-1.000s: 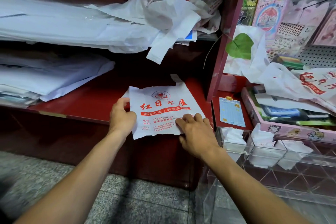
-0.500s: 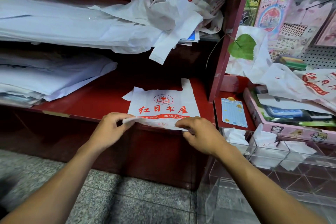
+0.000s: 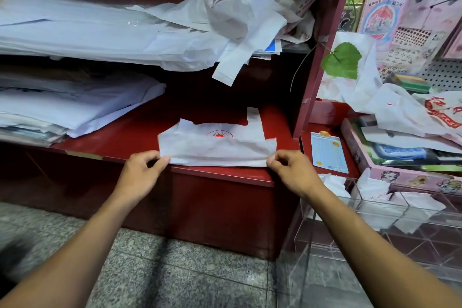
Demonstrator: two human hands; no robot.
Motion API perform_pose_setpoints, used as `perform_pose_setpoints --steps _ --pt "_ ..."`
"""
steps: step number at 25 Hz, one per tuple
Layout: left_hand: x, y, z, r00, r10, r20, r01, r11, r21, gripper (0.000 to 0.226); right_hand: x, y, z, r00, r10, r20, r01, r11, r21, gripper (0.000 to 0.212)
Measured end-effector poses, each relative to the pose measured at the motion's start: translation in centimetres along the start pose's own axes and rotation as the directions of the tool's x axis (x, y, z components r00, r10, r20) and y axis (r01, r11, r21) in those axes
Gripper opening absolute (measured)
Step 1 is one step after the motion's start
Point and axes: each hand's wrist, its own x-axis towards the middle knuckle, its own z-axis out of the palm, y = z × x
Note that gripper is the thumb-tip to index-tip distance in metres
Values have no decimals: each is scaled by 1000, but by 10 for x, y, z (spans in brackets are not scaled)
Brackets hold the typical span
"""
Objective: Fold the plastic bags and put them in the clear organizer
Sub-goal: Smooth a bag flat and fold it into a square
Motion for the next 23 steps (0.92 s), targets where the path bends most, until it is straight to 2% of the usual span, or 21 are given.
perform_pose_setpoints --steps 4,8,11,16,20,23 --pt "2 2 0 991 -129 -40 128 991 -32 28 3 -4 1 989 142 -45 -136 984 113 31" --pt "4 6 1 969 -210 133 231 958 -171 54 2 -6 4 987 160 -24 -154 975 160 33" --pt "5 9 3 954 -265 138 292 926 -241 71 3 -6 5 982 188 -18 -181 963 201 38" --pt "7 7 10 948 -304 92 317 915 -250 44 3 -6 1 979 204 14 -201 952 232 40" --pt "7 6 10 941 -332 65 337 897 -286 39 4 -6 3 981 193 23 -193 957 217 46" --pt "8 7 9 938 -346 14 331 885 -328 14 8 -3 8 984 177 -7 -173 965 196 30"
